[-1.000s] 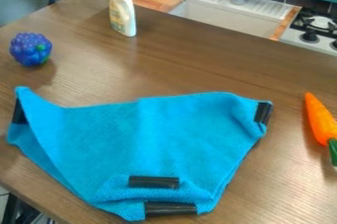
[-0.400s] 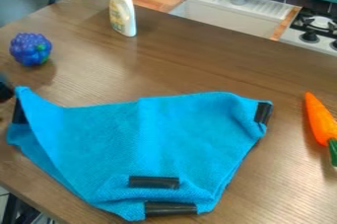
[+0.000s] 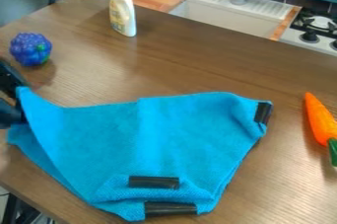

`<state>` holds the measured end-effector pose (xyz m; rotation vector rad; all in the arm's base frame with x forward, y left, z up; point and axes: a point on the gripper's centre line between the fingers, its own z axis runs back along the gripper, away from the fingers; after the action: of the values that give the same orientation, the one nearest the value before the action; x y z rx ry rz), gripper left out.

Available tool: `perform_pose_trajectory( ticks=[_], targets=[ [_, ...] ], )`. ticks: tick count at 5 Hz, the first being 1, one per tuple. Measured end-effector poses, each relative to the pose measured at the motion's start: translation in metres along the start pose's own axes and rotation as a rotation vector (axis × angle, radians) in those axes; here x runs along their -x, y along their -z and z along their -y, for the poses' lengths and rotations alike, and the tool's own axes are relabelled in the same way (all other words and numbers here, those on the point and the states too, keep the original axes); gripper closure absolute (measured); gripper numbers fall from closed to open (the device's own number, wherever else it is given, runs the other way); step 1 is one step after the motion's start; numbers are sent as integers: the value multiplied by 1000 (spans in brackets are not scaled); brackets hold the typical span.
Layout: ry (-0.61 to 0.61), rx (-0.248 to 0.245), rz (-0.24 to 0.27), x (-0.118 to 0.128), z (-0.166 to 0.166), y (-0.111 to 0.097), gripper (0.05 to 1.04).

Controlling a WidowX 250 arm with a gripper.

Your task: Fold the cloth from top left to top right

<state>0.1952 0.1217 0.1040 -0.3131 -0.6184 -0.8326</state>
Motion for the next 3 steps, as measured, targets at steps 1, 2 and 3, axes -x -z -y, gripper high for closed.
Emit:
perform_pose_trajectory(
  ticks=[1, 2, 3],
  targets=[
    [4, -11, -17, -1, 0, 9, 85],
    [-6, -31, -41, 2, 0, 19, 130],
    [-15, -41, -42, 2, 0, 24, 430]
  ],
)
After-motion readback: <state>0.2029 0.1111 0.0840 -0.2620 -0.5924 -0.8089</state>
